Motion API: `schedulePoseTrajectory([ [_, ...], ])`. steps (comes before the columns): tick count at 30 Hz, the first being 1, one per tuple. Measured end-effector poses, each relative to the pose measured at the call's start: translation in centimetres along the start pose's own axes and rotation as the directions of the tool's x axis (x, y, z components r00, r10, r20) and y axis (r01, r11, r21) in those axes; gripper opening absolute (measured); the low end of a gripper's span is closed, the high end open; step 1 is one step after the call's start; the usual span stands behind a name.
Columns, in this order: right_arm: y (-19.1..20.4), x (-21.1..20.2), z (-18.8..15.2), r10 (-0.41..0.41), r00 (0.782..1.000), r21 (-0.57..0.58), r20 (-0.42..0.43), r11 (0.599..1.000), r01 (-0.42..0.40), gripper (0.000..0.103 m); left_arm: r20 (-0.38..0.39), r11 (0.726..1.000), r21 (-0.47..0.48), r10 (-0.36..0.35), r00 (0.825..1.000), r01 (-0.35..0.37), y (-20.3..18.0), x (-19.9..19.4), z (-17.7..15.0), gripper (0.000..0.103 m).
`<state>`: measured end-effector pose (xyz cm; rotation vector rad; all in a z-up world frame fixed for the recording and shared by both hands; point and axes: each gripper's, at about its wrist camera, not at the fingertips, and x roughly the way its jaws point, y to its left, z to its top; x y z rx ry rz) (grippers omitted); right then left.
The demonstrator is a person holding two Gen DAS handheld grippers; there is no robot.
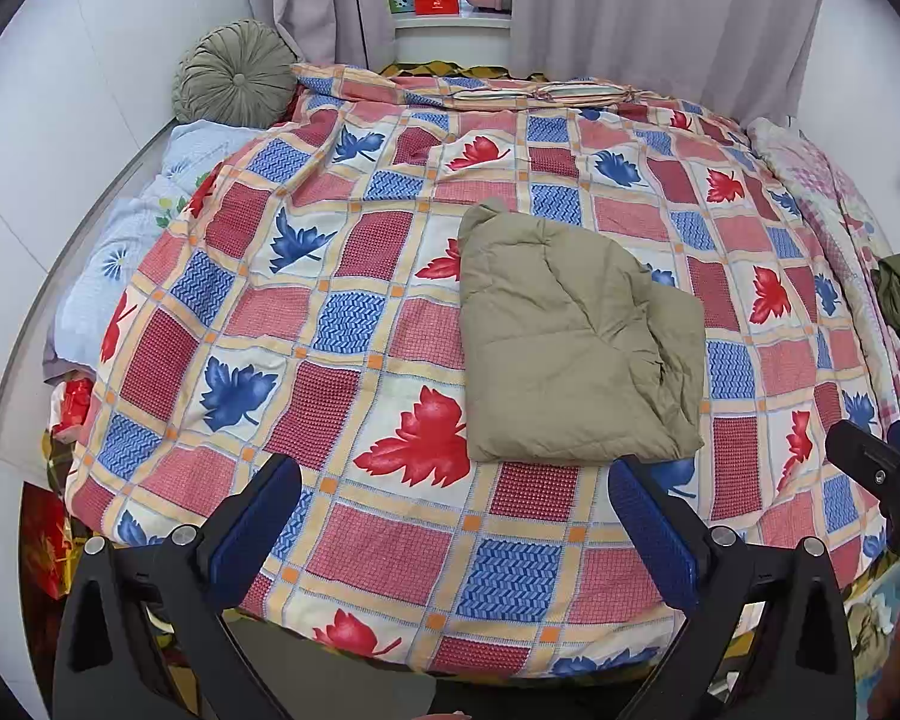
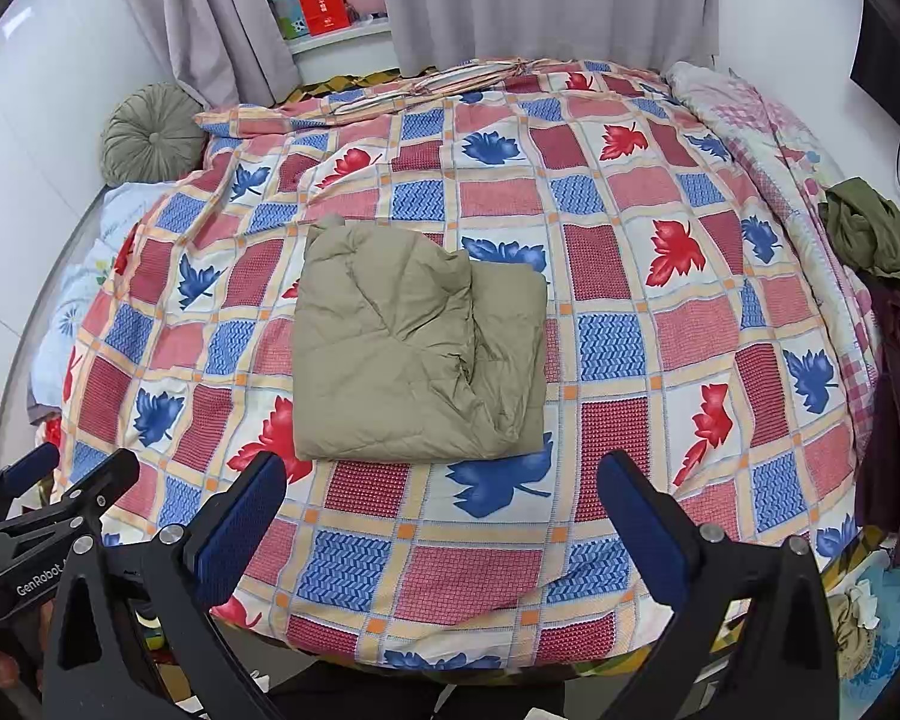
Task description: Fold large clothes
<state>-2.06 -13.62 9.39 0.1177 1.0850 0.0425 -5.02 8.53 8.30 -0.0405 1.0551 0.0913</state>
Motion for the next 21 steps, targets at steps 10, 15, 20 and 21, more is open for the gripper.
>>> schedulePoseTrajectory([
  [10, -0.05, -0.01, 0.11, 0.001, 1.0, -0.002, -0.001, 1.0, -0.001, 0.103, -0.002, 1.0, -0.001, 0.001, 1.0, -0.001, 0.09, 0.05, 0.23, 0.102],
  [15, -0.05, -0.03, 0.15, 0.001, 1.0, -0.003, -0.001, 1.0, -0.001, 0.103, -0.005, 1.0, -0.004, -0.001, 1.0, 0.001, 0.12, 0.07, 0.29, 0.103],
  [20, 0.06, -0.11, 0.28, 0.001, 1.0, -0.002, -0.002, 1.0, -0.001, 0.103, -0.01, 1.0, -0.013, 0.001, 1.0, -0.001, 0.32, 0.32, -0.48, 0.102],
  [21, -0.06, -0.03, 0.18, 0.001, 1.0, -0.003, -0.002, 1.0, -0.001, 0.103, -0.01, 1.0, -0.013, 0.002, 1.0, -0.002, 0.33, 0.33, -0.43, 0.102],
])
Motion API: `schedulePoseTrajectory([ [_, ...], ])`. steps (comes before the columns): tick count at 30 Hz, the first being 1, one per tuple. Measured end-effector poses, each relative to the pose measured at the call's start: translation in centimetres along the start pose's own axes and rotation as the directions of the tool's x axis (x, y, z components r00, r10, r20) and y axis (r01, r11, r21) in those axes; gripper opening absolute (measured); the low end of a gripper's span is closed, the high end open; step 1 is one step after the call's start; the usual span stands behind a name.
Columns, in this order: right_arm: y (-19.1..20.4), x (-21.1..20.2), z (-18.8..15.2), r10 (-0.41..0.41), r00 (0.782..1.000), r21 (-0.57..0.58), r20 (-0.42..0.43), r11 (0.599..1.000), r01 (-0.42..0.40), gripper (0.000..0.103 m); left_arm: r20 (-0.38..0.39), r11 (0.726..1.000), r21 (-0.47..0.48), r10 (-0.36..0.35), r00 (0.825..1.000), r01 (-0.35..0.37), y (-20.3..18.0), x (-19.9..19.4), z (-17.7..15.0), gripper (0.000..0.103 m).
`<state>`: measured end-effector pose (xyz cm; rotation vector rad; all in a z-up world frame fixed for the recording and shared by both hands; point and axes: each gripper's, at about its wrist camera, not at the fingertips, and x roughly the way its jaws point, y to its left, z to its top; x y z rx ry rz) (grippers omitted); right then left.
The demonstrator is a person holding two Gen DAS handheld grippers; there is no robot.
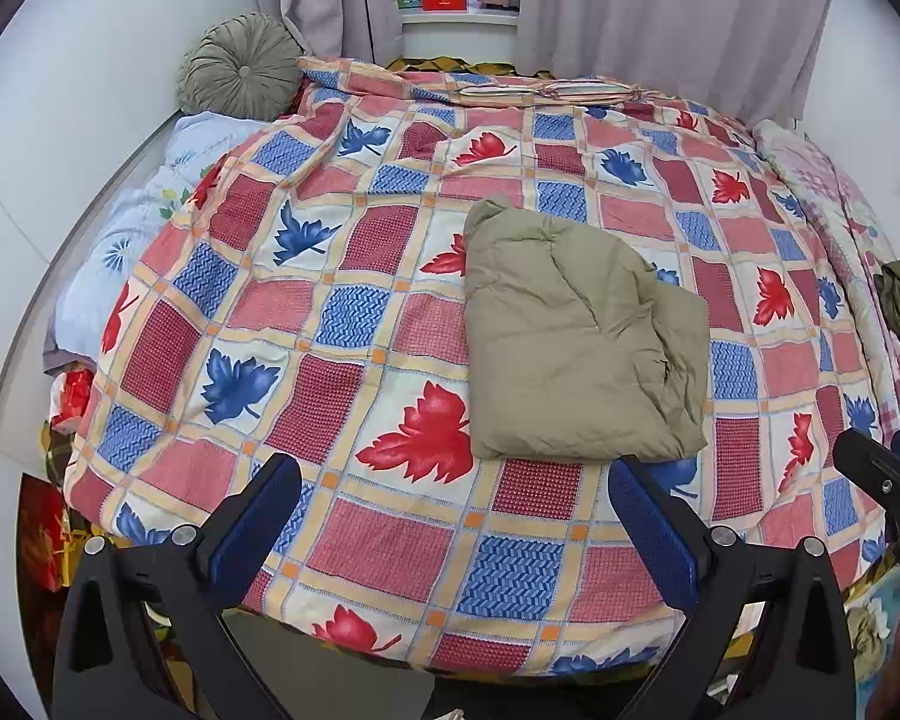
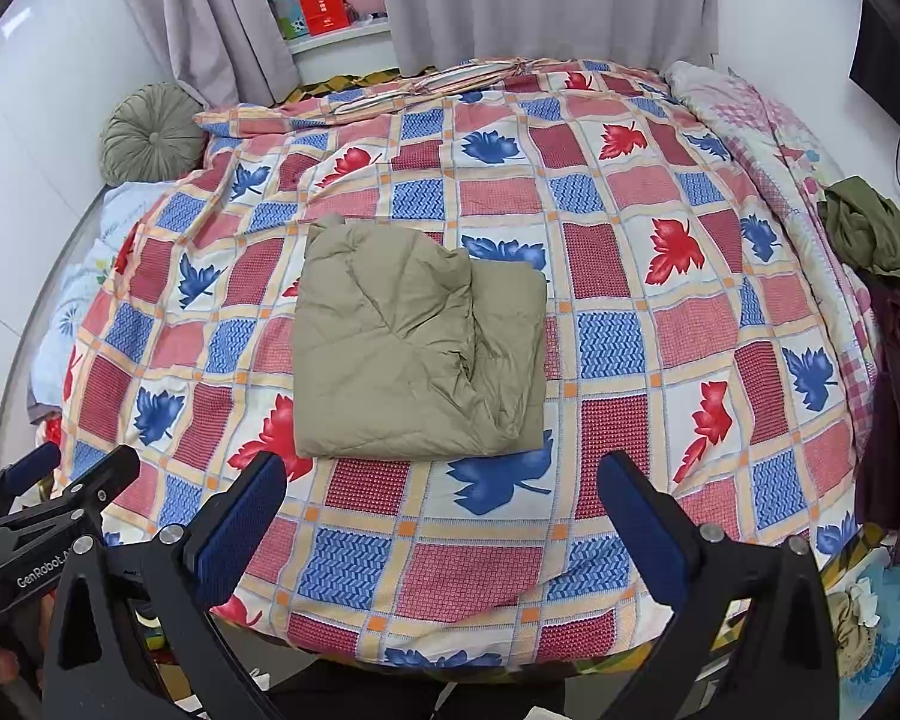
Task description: Fold large clothes
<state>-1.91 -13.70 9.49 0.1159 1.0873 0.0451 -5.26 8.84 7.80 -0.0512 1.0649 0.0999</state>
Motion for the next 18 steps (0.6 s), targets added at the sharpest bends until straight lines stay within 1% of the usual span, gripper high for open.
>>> schedulePoseTrajectory([
  [11, 0.18, -0.13, 0.13, -0.001, 1.0, 0.002, 0.0, 1.0, 0.001, 0.103, 0.001, 1.0, -0.001, -0.002, 1.0, 0.002, 0.13, 0.14, 0.03, 0.103],
  [15, 0.02, -0.04, 0.09, 0.0, 1.0, -0.001, -0.001, 1.0, 0.0, 0.103, 0.009, 1.0, -0.003, -0.009, 1.0, 0.009, 0.03, 0.18, -0.7, 0.103],
  [18, 0.02, -0.04, 0.1, 0.0, 1.0, 0.0, -0.002, 1.0, 0.0, 0.103, 0.006, 1.0, -0.001, -0.016, 1.0, 0.016, -0.13, 0.24, -0.65, 0.102],
])
